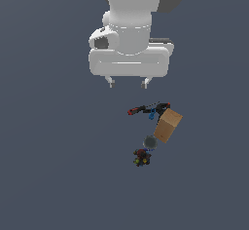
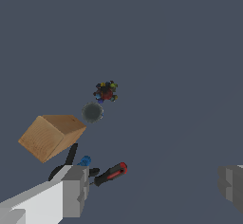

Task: Pick up a designated object from a clutter of objects.

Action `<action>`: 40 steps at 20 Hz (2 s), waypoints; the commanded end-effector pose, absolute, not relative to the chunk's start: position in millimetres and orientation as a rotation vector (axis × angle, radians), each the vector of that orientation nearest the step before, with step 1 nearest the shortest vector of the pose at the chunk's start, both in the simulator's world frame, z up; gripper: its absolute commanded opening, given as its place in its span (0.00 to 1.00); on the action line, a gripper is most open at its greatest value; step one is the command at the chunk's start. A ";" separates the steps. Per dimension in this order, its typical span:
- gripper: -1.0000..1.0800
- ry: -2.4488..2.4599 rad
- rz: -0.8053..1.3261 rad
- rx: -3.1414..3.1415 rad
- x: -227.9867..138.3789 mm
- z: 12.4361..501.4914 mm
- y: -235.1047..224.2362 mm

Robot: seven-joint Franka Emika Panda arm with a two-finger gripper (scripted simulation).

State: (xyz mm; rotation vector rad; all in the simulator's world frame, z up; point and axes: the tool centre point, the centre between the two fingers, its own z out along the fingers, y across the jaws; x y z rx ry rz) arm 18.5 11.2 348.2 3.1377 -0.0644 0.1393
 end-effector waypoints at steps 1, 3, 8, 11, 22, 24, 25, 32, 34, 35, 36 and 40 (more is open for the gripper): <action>0.96 -0.095 0.135 3.138 19.8 343.6 16.6; 0.96 -0.126 0.130 3.137 21.1 339.1 22.0; 0.96 -0.228 0.117 3.133 24.8 324.3 39.5; 0.96 -0.304 0.107 3.128 26.9 313.1 52.9; 0.96 -0.589 0.068 3.090 29.8 270.0 104.6; 0.96 -0.640 0.061 3.080 29.4 262.0 114.1; 0.96 -0.666 0.058 3.074 29.1 258.0 118.9; 0.96 -0.843 0.033 3.030 25.1 230.1 152.4; 0.96 -0.889 0.027 3.016 23.5 222.7 161.2; 0.96 -0.910 0.024 3.010 22.6 219.3 165.3; 0.96 -0.930 0.021 3.003 21.8 216.1 169.1; 0.96 -0.996 0.011 2.981 18.7 205.3 181.8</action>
